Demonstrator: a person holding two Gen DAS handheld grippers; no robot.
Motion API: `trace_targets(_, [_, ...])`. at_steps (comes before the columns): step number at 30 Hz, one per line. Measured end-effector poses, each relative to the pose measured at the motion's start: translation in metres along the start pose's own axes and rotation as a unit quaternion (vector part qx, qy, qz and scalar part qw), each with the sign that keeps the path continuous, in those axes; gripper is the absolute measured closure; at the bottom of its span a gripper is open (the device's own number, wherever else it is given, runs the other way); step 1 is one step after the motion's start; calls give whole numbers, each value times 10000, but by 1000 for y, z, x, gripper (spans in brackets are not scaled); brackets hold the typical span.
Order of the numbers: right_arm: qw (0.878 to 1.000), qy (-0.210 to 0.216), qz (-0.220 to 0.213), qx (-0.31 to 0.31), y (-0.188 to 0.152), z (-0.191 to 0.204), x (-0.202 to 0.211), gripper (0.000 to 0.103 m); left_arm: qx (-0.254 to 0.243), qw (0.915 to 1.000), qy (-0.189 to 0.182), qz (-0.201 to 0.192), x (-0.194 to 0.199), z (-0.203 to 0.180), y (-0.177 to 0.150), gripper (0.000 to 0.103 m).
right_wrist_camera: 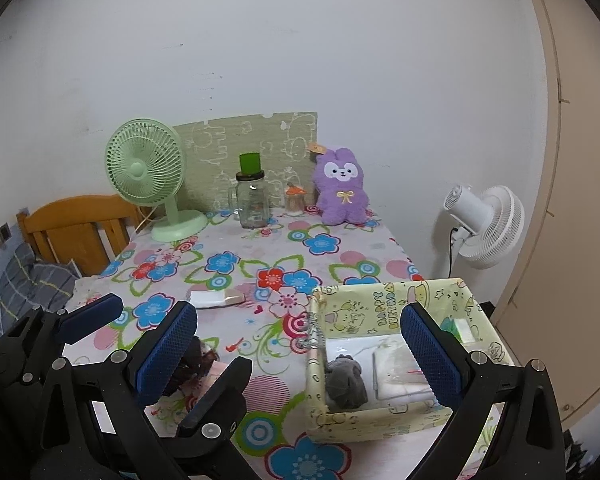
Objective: Organize soft objects
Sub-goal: 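Move the left tool onto the black plastic-wrapped bundle and close it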
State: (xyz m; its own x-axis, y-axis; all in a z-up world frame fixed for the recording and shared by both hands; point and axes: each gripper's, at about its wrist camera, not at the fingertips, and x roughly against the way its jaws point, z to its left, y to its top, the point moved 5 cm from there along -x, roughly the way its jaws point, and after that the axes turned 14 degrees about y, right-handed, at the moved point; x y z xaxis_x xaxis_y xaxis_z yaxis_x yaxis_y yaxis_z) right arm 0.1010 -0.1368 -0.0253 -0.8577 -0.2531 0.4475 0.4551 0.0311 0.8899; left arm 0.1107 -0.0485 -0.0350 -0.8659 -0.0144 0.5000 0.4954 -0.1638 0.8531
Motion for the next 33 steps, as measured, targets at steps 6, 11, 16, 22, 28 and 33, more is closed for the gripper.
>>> trace_targets(6, [10000, 16, 74, -46, -5, 8, -7, 0, 10, 9999, 69, 74, -6, 10, -7, 0])
trace_targets(11, [9998, 56, 145, -105, -12, 14, -15, 0, -27, 9997, 214, 102, -12, 19, -12, 0])
trace_targets(16, [9997, 96, 191, -125, -17, 20, -26, 0, -6, 9994, 292, 182, -18, 28, -19, 0])
trace_targets(22, [9994, 173, 268, -119, -24, 29, -38, 0, -11, 9991, 352, 241, -26, 37, -27, 0])
trace_targets(28, [9987, 257, 408, -143, -32, 36, -52, 0, -29, 9986, 391, 352, -37, 45, -38, 1])
trace_targets(33, [9981, 311, 506, -134, -39, 41, -63, 1, -34, 9982, 392, 442, -45, 51, -47, 1])
